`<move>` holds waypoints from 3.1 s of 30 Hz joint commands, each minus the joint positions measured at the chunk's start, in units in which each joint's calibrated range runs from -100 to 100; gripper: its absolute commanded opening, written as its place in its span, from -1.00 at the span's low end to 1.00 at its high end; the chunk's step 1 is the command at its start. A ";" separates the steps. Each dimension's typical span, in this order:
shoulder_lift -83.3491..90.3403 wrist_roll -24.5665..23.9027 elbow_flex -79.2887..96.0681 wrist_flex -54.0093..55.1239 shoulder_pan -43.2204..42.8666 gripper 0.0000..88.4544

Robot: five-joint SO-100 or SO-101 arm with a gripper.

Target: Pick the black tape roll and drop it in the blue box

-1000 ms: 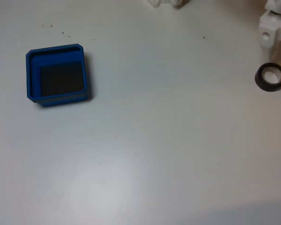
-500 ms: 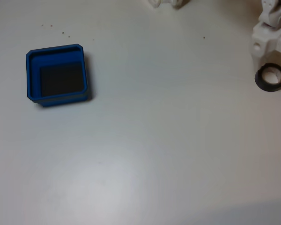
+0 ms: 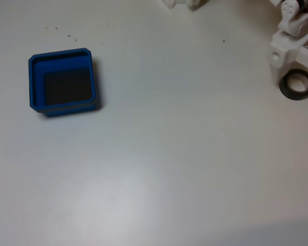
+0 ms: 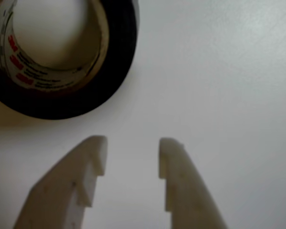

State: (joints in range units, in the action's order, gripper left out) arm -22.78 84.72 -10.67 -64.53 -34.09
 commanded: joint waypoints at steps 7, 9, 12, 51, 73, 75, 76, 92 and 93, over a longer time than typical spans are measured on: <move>0.70 -0.32 -6.85 0.84 0.73 -0.66; 0.54 -0.32 -7.39 1.08 1.02 -0.66; -0.22 -0.32 -7.75 2.98 1.31 -0.66; -3.81 -0.58 -7.57 7.77 0.82 -0.52; -5.82 -7.15 -7.39 9.00 0.43 -0.52; -5.99 -8.29 -7.30 9.00 0.43 -0.52; -6.40 -8.55 -7.39 9.00 0.43 -0.52; -9.50 -8.73 -7.57 9.00 -1.62 -0.52; -9.50 -8.73 -7.57 9.00 -1.72 -0.53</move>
State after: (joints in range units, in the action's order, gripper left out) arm -33.02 76.21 -14.80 -56.57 -35.68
